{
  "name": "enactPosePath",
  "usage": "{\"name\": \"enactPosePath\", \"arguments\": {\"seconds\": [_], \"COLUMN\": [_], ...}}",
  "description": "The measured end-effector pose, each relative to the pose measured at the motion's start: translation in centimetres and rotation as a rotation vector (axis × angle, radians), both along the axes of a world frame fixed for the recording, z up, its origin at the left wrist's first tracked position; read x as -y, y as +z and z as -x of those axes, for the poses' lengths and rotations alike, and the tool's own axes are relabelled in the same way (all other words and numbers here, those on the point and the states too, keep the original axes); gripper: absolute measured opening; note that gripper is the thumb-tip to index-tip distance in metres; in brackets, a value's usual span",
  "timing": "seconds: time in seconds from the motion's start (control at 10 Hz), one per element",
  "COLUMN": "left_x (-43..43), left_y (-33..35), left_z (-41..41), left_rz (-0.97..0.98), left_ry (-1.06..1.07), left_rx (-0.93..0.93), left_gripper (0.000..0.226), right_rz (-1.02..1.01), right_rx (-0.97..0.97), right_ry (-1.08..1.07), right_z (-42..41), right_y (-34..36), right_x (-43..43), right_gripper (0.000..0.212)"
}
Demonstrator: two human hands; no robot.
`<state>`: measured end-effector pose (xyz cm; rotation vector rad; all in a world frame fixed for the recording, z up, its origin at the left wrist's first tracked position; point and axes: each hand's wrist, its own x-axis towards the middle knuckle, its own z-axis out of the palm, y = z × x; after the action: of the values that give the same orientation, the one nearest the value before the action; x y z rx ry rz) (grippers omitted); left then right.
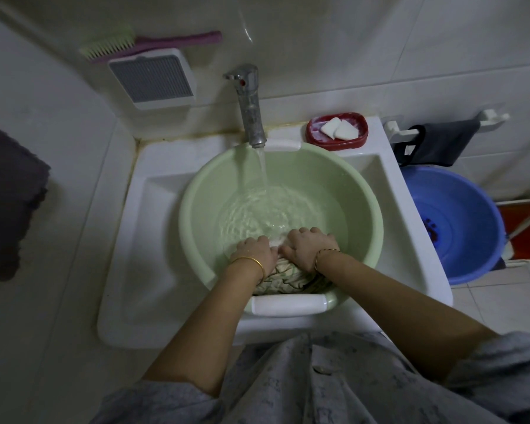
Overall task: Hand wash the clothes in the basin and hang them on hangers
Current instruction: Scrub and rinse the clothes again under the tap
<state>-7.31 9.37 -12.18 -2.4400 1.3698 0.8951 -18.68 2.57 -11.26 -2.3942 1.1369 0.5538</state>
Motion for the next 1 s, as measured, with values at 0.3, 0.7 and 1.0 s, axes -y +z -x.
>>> {"name": "enactPosePath", "arguments": {"seconds": [0.3,0.7,1.0], "left_x": [0.01,0.02,0.02], "left_y": [-0.45,-0.33,-0.28], "left_z": [-0.2,-0.13,-0.11], "left_rz": [0.001,0.002,0.005], "left_ry": [-0.002,-0.006,-0.006], "left_rx": [-0.005,0.007,0.007], "left_gripper": [0.047,0.047,0.047], "right_rz": [0.004,0.001,-0.005], "right_rx": [-0.005,-0.003,-0.002], "right_ry": [-0.001,0.0,-0.002], "right_z": [-0.04,-0.01,0.02], "right_y": [-0.05,0.07,0.03], "right_x": [-0.03,-0.06,-0.02], "right_gripper": [0.05,0.049,0.05]}}
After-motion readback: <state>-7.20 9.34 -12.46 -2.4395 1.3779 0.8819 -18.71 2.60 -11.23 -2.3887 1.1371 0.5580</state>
